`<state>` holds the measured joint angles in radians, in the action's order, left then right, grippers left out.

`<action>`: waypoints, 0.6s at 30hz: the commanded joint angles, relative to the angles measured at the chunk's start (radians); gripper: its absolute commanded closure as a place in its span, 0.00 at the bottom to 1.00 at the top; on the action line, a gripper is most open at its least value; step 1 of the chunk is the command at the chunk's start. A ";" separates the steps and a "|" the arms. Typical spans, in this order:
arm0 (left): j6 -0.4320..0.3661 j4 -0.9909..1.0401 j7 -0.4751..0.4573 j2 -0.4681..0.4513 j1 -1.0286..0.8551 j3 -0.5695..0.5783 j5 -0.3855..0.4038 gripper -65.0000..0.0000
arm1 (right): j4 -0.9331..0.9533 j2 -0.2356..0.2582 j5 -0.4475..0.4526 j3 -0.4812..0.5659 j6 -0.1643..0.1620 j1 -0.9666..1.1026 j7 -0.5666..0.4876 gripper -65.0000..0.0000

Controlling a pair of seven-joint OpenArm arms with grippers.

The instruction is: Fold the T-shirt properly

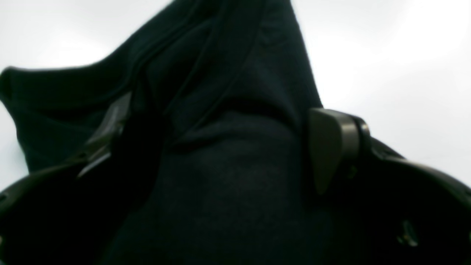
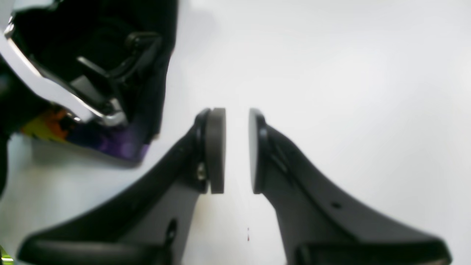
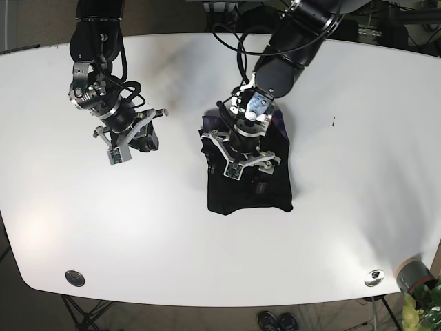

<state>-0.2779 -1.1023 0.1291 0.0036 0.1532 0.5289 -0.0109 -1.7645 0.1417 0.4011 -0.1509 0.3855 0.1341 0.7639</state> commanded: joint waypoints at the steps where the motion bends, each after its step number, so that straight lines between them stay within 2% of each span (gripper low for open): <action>1: 0.070 0.020 0.108 -0.067 -0.014 -0.034 0.001 0.13 | -0.019 0.005 0.017 -0.003 0.005 -0.015 -0.021 0.86; 4: 0.139 -0.008 0.111 -0.107 -0.048 -0.118 0.001 0.13 | -0.021 0.005 0.017 -0.003 0.005 -0.015 -0.021 0.86; 7: 0.251 -0.034 0.113 -0.164 -0.073 -0.218 -0.001 0.13 | -0.018 0.005 0.017 -0.003 0.005 -0.017 -0.021 0.86; 18: 0.544 -0.005 0.172 -0.386 -0.088 -0.445 -0.001 0.14 | -0.022 -0.018 0.019 -0.005 0.007 -0.021 -0.021 0.86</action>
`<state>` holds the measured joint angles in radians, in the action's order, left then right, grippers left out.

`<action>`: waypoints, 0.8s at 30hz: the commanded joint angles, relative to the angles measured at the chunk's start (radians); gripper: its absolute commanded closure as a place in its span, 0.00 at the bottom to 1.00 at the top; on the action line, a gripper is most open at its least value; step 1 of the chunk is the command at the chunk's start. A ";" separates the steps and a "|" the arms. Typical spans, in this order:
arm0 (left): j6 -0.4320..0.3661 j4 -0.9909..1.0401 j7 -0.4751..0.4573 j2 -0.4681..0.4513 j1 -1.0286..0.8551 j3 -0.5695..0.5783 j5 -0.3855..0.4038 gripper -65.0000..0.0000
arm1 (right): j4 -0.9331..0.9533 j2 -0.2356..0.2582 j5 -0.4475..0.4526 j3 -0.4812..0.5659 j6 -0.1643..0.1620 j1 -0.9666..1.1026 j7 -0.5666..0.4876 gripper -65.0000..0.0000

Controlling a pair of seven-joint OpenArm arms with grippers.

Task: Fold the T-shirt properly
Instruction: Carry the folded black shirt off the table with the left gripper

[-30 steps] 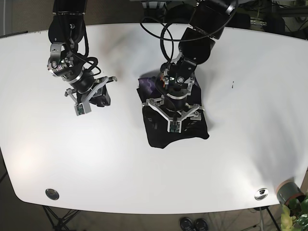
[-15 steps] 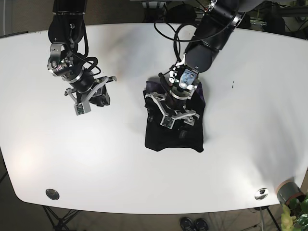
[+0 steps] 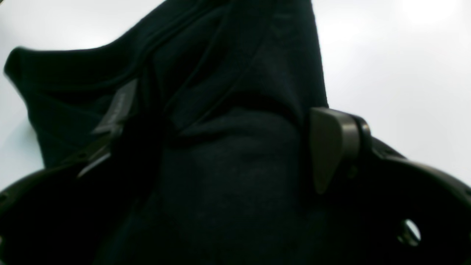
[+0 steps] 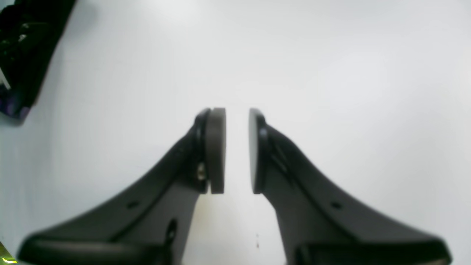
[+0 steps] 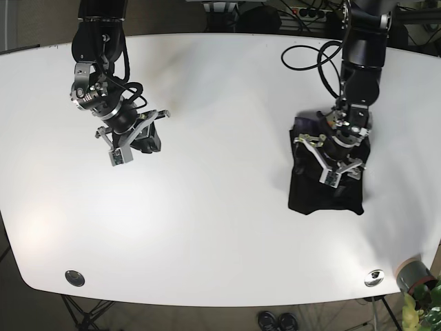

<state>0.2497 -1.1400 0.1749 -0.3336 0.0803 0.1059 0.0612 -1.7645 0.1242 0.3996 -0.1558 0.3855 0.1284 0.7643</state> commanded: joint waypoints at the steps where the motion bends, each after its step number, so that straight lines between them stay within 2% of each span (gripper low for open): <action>1: 0.050 0.051 0.127 -0.071 -0.015 -0.044 -0.073 0.14 | -0.024 -0.002 0.020 0.000 0.007 -0.016 -0.021 0.86; 5: 0.159 0.143 0.127 -0.155 -0.012 -0.116 -0.073 0.14 | -0.024 -0.004 0.020 0.003 0.007 -0.016 -0.021 0.86; 13: 0.326 0.314 0.122 -0.313 -0.012 -0.248 -0.071 0.14 | -0.027 -0.004 0.019 0.003 0.007 -0.016 -0.021 0.86; 18: 0.374 0.372 0.111 -0.410 -0.012 -0.249 -0.070 0.14 | -0.058 -0.004 0.019 0.002 0.007 -0.014 -0.021 0.86; 21: 0.374 0.421 0.053 -0.451 -0.014 -0.251 -0.056 0.14 | -0.061 -0.004 0.019 0.002 0.007 -0.013 -0.021 0.86; 24: 0.374 0.518 -0.022 -0.513 -0.014 -0.243 -0.002 0.14 | -0.061 -0.004 0.019 0.002 0.007 -0.011 -0.021 0.86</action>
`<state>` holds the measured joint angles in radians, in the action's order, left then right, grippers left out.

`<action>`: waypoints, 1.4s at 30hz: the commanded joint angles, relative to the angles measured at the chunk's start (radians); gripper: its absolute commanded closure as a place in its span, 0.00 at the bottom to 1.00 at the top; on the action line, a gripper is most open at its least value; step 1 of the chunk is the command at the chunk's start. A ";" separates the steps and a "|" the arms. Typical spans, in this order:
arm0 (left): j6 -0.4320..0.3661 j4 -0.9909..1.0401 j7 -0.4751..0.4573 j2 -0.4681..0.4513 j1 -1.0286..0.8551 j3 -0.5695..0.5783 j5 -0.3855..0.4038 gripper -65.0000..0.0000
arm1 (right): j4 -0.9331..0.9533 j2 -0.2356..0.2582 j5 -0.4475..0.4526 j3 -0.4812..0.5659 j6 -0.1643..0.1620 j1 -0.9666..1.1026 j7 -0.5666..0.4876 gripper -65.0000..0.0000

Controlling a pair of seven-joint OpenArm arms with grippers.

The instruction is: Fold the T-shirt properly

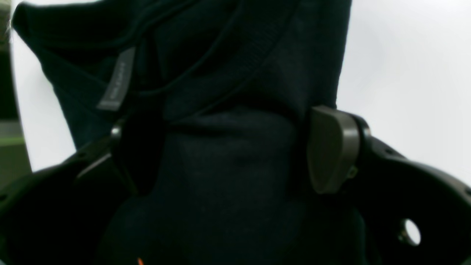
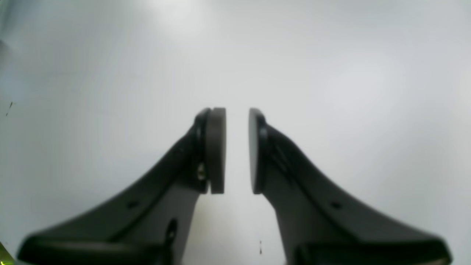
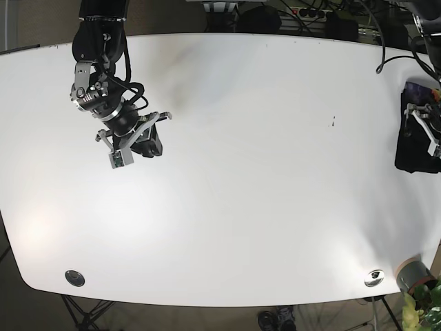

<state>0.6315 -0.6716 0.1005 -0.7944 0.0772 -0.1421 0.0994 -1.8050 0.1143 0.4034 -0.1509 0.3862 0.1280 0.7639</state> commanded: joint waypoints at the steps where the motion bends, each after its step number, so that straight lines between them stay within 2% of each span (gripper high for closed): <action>1: -0.008 0.066 0.043 -0.063 -0.009 0.006 -0.031 0.14 | -0.020 0.006 0.015 -0.003 0.006 -0.011 -0.021 0.86; 3: -0.006 0.085 0.021 -0.093 -0.007 0.006 -0.008 0.14 | -0.034 0.006 0.015 -0.003 0.006 -0.008 -0.021 0.86; 9: -0.006 0.085 -0.003 -0.144 -0.012 0.006 -0.005 0.14 | -0.092 0.011 0.010 -0.002 0.006 0.011 -0.021 0.86; 14: -0.006 0.086 -0.029 -0.156 -0.009 0.005 0.015 0.14 | -0.101 0.011 0.009 -0.002 0.006 0.012 -0.021 0.86; 19: -0.006 0.068 -0.054 -0.178 -0.007 0.002 0.133 0.14 | -0.106 0.008 0.013 0.000 0.006 0.015 -0.021 0.86; 22: -0.006 -0.023 -0.051 -0.184 -0.012 0.002 0.214 0.14 | -0.106 0.008 0.012 0.000 0.006 0.015 -0.021 0.86; 27: -0.012 -0.184 0.003 -0.185 -0.012 -0.011 0.250 0.14 | -0.106 0.009 0.007 0.000 0.006 0.017 -0.021 0.86; 30: -0.014 -0.291 0.061 -0.173 -0.014 -0.078 0.250 0.18 | -0.106 0.012 0.005 0.000 0.006 0.017 -0.021 0.86; 34: -0.014 -0.411 0.127 -0.093 -0.014 -0.149 0.245 0.20 | -0.106 0.018 0.004 -0.005 0.006 0.017 -0.021 0.86; 39: -0.017 -0.569 0.133 -0.007 -0.014 -0.158 0.244 0.20 | -0.106 0.038 0.004 -0.005 0.006 0.023 -0.021 0.86; 42: -0.057 -0.653 0.133 0.042 -0.037 -0.158 0.244 0.20 | -0.106 0.040 0.004 -0.005 0.006 0.026 -0.022 0.86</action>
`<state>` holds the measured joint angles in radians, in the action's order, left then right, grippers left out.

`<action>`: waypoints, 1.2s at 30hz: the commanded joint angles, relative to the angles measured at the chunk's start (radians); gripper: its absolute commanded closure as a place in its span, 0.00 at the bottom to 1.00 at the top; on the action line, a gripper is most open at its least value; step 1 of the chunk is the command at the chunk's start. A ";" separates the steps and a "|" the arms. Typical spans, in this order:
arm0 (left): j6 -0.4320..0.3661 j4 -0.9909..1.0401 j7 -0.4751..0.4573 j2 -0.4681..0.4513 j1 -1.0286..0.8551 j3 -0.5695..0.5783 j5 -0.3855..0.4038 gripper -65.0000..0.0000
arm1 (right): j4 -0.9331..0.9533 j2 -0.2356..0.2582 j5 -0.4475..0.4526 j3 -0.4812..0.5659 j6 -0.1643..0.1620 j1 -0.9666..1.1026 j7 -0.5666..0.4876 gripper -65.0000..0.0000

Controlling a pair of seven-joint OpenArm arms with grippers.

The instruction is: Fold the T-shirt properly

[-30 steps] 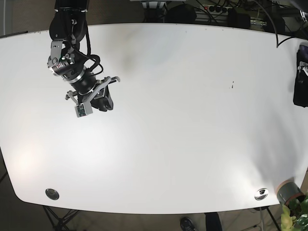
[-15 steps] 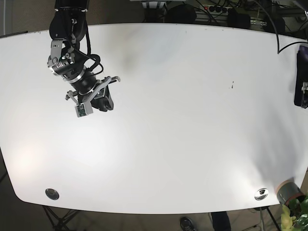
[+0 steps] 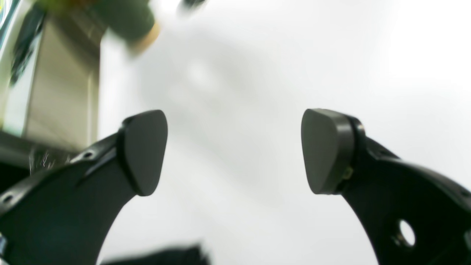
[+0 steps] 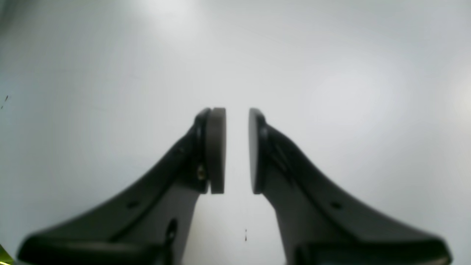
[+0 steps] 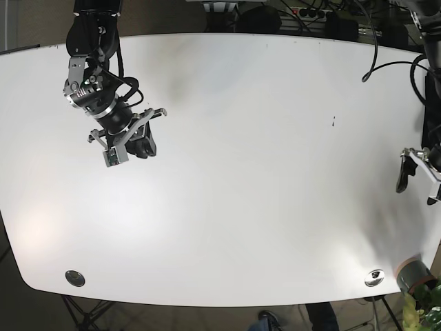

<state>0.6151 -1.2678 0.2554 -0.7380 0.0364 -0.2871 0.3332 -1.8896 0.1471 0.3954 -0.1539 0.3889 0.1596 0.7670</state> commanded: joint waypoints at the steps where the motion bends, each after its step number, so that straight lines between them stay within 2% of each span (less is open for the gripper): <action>1: -0.076 -0.097 -0.021 -0.001 -0.016 -0.013 0.010 0.20 | -0.023 0.007 0.012 -0.003 0.003 -0.005 -0.025 0.86; 6: -0.168 -0.287 -0.021 0.064 -0.114 -0.013 0.010 0.20 | -0.051 0.001 0.021 -0.062 0.003 0.015 -0.025 0.86; 11: -0.169 -0.399 -0.018 0.137 -0.169 -0.013 0.008 0.20 | -0.074 0.001 0.023 -0.106 0.003 0.027 -0.025 0.86; 19: -0.169 -0.491 0.166 0.211 -0.169 -0.013 0.011 0.20 | -0.077 0.003 0.023 -0.154 0.011 0.062 -0.025 0.86; 31: -0.176 -0.491 0.173 0.288 -0.171 -0.014 0.010 0.20 | -0.072 0.001 0.018 -0.145 0.003 0.047 -0.024 0.84; 32: -0.186 -0.491 0.173 0.291 -0.171 -0.014 0.010 0.20 | -0.070 0.001 0.017 -0.141 0.003 0.047 -0.024 0.83; 35: -0.265 -0.491 0.175 0.305 -0.175 -0.014 0.010 0.20 | -0.070 0.007 0.014 -0.075 0.002 0.044 -0.024 0.70; 36: -0.295 -0.488 0.175 0.309 -0.175 -0.011 0.010 0.20 | -0.070 0.009 0.014 -0.048 0.002 0.033 -0.024 0.61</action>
<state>0.3595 -1.7432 0.4561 -0.4156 -0.1505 -0.2916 0.3378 -1.9427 0.1455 0.3950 -0.2699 0.3820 0.2142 0.7639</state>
